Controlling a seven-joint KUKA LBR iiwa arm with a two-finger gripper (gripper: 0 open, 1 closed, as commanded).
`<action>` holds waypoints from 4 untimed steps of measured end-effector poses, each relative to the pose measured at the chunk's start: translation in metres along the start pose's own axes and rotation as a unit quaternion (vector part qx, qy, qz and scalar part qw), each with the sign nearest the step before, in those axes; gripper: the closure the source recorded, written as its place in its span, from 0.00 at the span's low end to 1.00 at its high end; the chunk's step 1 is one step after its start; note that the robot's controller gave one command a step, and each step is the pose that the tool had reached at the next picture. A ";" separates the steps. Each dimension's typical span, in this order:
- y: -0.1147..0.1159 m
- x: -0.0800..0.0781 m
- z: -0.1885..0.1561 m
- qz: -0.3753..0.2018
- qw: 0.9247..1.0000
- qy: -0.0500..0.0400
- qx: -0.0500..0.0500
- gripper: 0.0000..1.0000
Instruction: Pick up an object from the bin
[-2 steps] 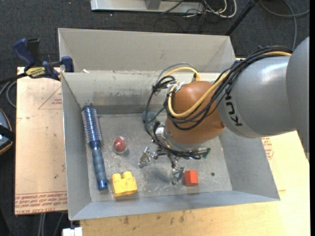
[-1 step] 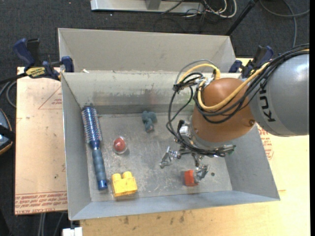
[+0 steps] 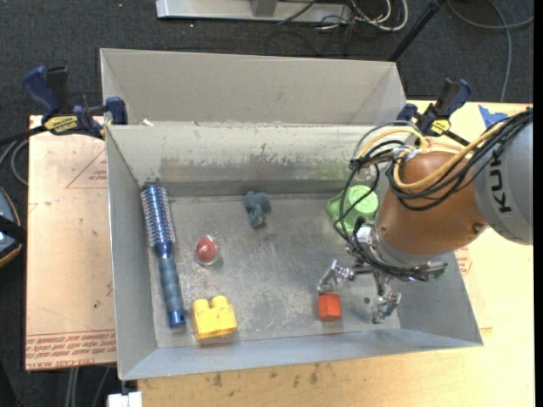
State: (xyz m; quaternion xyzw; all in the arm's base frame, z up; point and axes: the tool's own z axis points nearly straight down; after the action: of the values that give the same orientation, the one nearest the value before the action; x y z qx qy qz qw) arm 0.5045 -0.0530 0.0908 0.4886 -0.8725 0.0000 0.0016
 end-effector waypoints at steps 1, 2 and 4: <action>0.010 -0.018 0.011 -0.202 0.979 -0.003 0.003 0.00; 0.010 -0.018 0.011 -0.201 0.980 -0.004 0.003 1.00; 0.010 -0.018 0.011 -0.201 0.980 -0.003 0.002 1.00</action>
Offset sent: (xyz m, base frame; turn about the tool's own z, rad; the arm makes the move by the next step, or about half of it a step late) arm -0.0008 0.0190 -0.0125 -0.4089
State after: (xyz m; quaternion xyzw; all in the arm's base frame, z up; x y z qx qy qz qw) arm 0.5054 -0.0325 0.0800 0.6541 -0.7564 0.0002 -0.0024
